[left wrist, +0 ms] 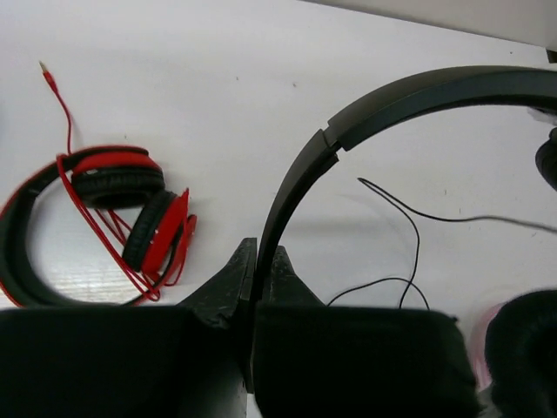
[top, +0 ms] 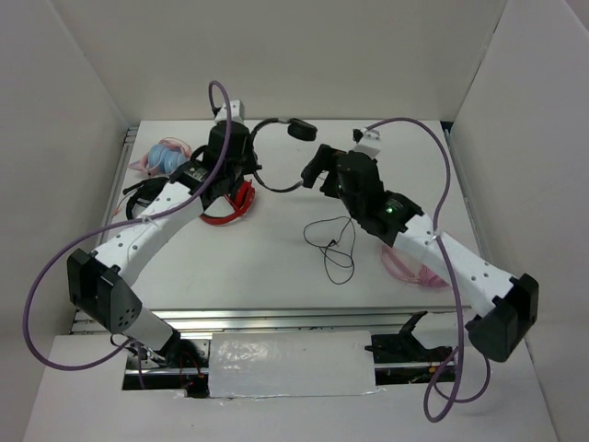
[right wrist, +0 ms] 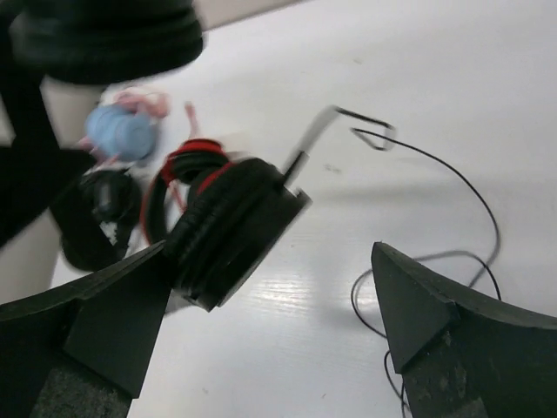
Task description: Wrap the headphones
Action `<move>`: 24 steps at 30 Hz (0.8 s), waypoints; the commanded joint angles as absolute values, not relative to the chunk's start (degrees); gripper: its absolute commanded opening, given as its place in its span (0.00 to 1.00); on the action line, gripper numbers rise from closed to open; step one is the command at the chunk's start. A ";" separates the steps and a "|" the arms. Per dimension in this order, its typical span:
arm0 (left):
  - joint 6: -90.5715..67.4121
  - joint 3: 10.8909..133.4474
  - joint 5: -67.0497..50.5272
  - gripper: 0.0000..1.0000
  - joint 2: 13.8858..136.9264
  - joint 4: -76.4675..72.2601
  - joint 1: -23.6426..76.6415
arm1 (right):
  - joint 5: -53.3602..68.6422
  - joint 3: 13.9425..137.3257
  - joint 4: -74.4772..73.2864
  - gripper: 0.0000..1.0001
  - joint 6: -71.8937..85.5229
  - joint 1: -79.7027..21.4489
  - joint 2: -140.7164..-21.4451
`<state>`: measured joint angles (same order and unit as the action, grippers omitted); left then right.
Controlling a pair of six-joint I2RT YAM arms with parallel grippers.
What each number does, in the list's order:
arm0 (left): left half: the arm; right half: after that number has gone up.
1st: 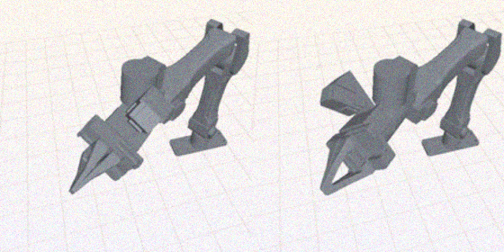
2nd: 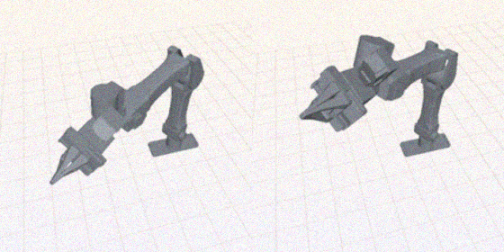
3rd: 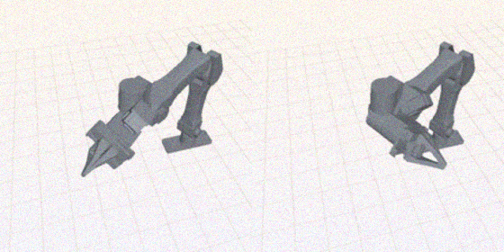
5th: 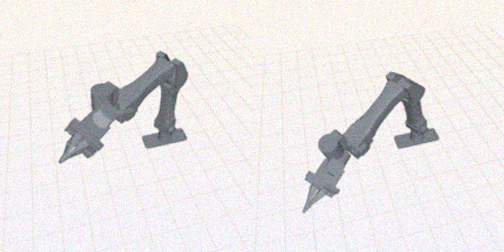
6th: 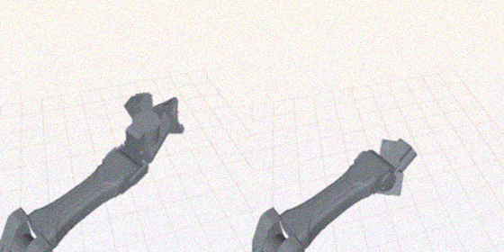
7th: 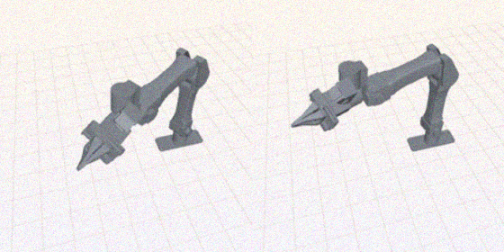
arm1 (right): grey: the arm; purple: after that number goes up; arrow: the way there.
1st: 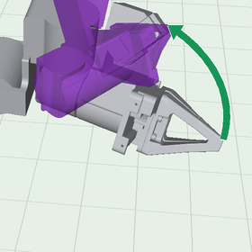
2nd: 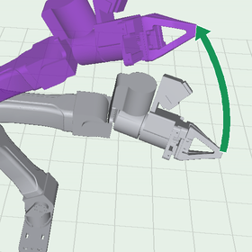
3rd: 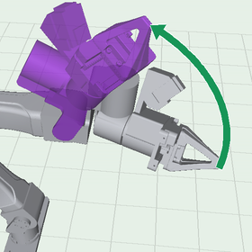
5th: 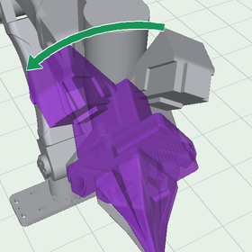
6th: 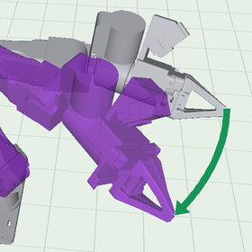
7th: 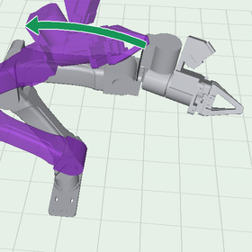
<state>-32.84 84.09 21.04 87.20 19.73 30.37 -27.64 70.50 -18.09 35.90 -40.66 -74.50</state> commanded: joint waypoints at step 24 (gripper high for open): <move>-25.93 134.82 12.49 0.00 94.84 29.54 19.87 | 19.85 60.00 20.03 1.00 12.29 -21.53 -89.34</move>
<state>-25.41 134.23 13.41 97.71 34.28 21.30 12.49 52.38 11.44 10.09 -21.45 -83.74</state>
